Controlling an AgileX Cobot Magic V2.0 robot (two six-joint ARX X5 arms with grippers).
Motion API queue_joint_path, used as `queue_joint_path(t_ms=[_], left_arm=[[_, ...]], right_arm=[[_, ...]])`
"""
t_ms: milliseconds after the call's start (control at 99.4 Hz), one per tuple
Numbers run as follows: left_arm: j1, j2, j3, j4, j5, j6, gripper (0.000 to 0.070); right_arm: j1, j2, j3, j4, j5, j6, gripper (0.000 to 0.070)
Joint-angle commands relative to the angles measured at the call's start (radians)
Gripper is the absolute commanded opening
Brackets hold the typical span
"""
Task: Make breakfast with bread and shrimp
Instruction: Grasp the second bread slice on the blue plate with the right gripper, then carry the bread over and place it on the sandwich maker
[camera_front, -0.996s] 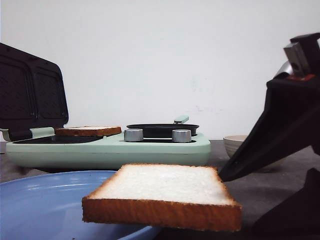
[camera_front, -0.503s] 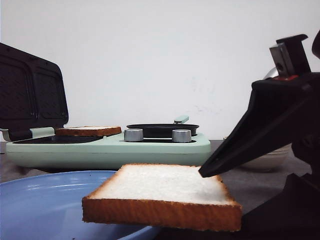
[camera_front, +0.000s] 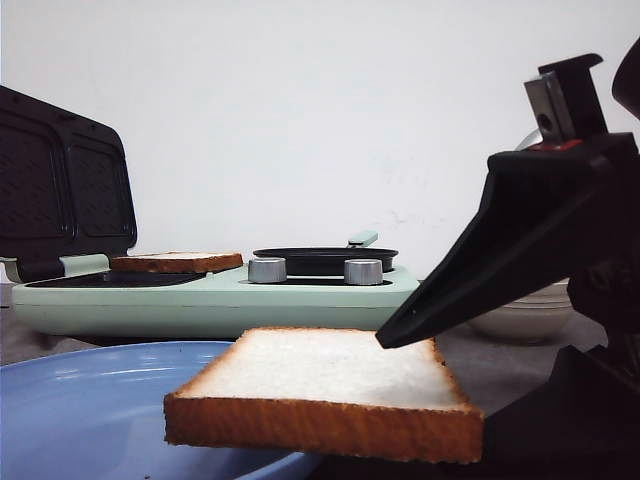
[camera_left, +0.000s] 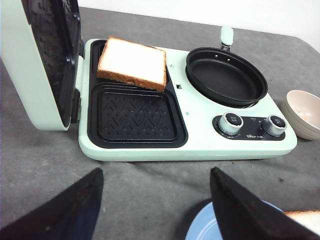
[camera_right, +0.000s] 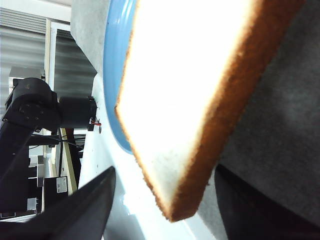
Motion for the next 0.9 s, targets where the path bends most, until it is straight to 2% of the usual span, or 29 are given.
queue_joint_path(t_ms=[0, 644, 785, 885], left_arm=[[-0.001, 0.001, 0.004, 0.008, -0.002, 0.009, 0.035], [-0.001, 0.001, 0.004, 0.008, -0.001, 0.008, 0.035], [-0.001, 0.001, 0.004, 0.008, -0.001, 0.008, 0.035], [-0.001, 0.001, 0.004, 0.007, -0.001, 0.008, 0.035]], right_arm=[[0.011, 0.014, -0.001, 0.014, -0.001, 0.011, 0.0389], [0.029, 0.014, -0.001, 0.066, 0.006, 0.052, 0.0385], [0.03, 0.014, -0.001, 0.065, 0.007, 0.052, 0.0307], [0.03, 0.014, -0.001, 0.064, 0.007, 0.052, 0.0221]])
